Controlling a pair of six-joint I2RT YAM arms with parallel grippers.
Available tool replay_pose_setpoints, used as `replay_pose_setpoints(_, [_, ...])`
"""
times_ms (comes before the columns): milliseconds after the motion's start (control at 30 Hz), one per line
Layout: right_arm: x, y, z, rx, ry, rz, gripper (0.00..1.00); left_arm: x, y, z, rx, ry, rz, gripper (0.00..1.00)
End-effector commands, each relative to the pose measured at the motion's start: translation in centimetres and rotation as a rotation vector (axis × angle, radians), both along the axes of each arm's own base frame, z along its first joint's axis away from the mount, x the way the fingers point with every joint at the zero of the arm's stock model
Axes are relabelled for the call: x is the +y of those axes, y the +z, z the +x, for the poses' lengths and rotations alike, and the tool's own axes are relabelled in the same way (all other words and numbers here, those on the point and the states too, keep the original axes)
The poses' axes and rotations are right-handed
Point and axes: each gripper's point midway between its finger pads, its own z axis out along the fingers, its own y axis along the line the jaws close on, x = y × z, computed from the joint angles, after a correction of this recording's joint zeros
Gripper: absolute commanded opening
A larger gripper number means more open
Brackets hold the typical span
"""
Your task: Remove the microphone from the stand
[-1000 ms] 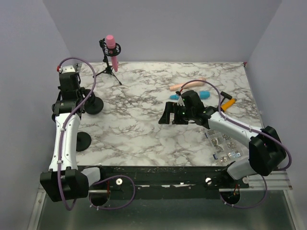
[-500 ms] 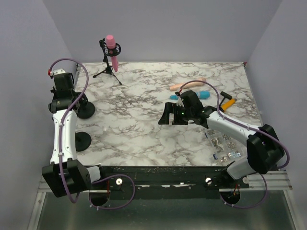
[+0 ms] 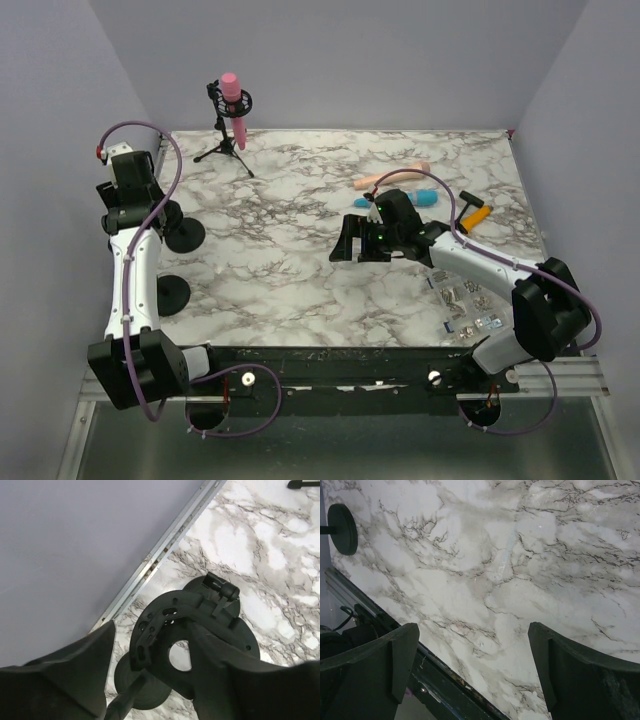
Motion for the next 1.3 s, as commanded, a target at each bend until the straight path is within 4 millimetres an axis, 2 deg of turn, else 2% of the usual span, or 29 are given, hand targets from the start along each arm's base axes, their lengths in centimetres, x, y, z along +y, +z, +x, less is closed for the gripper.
replay_pose_setpoints(0, [0.4,-0.1,-0.2,0.014,0.01,0.01,1.0,0.4,2.4,0.3,-0.104,0.028,0.014,0.68])
replay_pose_setpoints(67, [0.4,-0.1,-0.1,0.014,0.009,0.009,1.0,0.4,2.8,0.2,-0.116,0.027,0.016,0.77])
replay_pose_setpoints(167, [0.5,0.1,0.2,0.008,0.007,0.011,1.0,-0.2,4.0,0.0,-0.156,0.0,0.004,0.84])
replay_pose_setpoints(300, [1.3,0.6,0.8,0.004,0.009,0.034,1.0,-2.0,6.3,-0.3,-0.254,-0.087,-0.017,0.88])
replay_pose_setpoints(433, [2.9,2.3,2.1,-0.042,0.022,0.096,1.0,-4.6,8.1,0.0,-0.366,-0.233,-0.046,0.9])
replay_pose_setpoints(600, [5.1,5.0,6.1,-0.207,0.008,0.155,1.0,-9.5,9.3,0.7,-0.458,-0.489,-0.142,0.9])
replay_pose_setpoints(733, [8.3,8.6,10.3,-0.318,-0.018,0.271,1.0,-13.3,9.8,1.4,-0.503,-0.696,-0.232,0.9])
replay_pose_setpoints(867, [11.7,11.8,14.1,-0.447,-0.012,0.416,1.0,-15.8,10.1,1.6,-0.526,-0.817,-0.32,0.9])
replay_pose_setpoints(933, [12.8,12.6,15.7,-0.542,-0.01,0.477,1.0,-16.5,10.3,1.6,-0.539,-0.854,-0.349,0.89])
replay_pose_setpoints(1000, [13.6,13.1,17.3,-0.627,-0.026,0.525,1.0,-17.1,10.4,1.6,-0.552,-0.881,-0.372,0.89])
replay_pose_setpoints(1033, [14.2,12.5,18.2,-0.648,-0.028,0.531,1.0,-17.3,10.4,1.7,-0.558,-0.891,-0.385,0.89])
replay_pose_setpoints(1167, [16.3,12.4,21.0,-0.772,-0.014,0.549,1.0,-18.3,10.3,1.9,-0.565,-0.937,-0.45,0.88])
replay_pose_setpoints(1267, [17.8,11.0,23.0,-0.836,-0.002,0.54,1.0,-19.1,10.3,2.0,-0.577,-0.974,-0.507,0.88])
